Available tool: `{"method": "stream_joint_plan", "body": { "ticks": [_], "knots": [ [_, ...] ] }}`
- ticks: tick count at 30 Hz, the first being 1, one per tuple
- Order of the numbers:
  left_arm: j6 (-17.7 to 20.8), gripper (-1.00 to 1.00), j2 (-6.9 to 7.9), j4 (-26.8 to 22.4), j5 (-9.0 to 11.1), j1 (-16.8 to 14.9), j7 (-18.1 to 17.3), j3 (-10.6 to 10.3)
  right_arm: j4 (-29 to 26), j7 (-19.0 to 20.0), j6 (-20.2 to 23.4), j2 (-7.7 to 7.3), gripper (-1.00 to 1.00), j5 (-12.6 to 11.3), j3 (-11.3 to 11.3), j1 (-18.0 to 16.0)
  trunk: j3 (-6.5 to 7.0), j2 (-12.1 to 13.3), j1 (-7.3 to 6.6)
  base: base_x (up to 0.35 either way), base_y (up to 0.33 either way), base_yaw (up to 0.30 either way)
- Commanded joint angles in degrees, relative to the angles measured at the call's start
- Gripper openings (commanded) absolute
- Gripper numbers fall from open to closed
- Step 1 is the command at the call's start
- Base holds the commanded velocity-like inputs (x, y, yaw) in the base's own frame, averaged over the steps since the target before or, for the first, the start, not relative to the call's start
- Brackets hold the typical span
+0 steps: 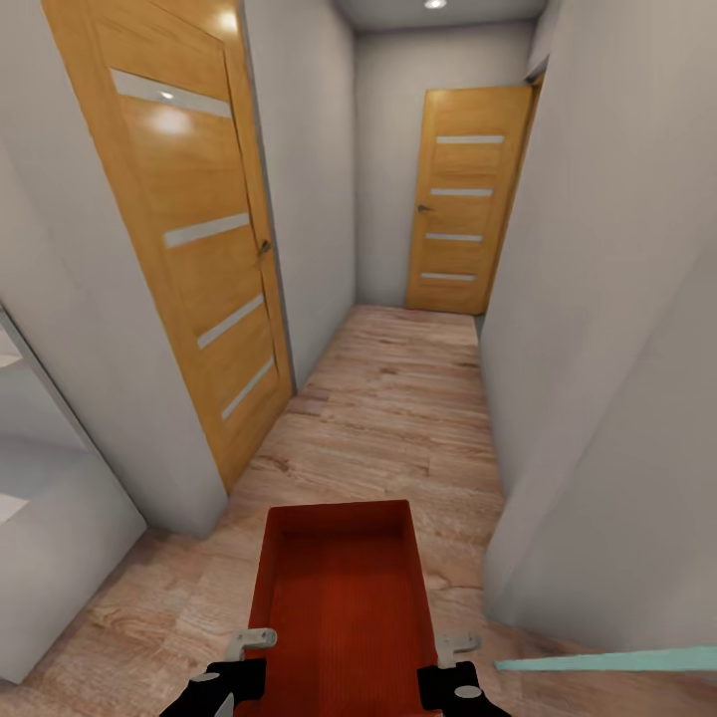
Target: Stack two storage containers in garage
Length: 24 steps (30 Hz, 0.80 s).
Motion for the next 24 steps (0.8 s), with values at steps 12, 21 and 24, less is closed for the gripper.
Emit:
{"method": "stream_joint_plan", "body": {
  "ticks": [12, 21, 24],
  "knots": [
    [0.38, -1.00, 0.12, -0.35, -0.66, -0.01, 0.58, 0.16, 0.69, -0.31, -0.27, -1.07, -1.00, -1.09, -0.50, -0.02, -0.06, -0.04, 0.04, 0.325, 0.000, 0.000],
    [0.38, -1.00, 0.12, -0.37, -0.67, -0.01, 0.58, 0.15, 0.71, -0.31, -0.27, -1.07, -1.00, -1.09, -0.50, -0.02, -0.06, -0.04, 0.04, 0.325, 0.000, 0.000],
    [0.38, -1.00, 0.12, -0.40, -0.66, -0.01, 0.58, 0.16, 0.69, -0.31, -0.27, -1.07, -1.00, -1.09, -0.50, -0.04, -0.06, -0.04, 0.04, 0.325, 0.000, 0.000]
  ]
}}
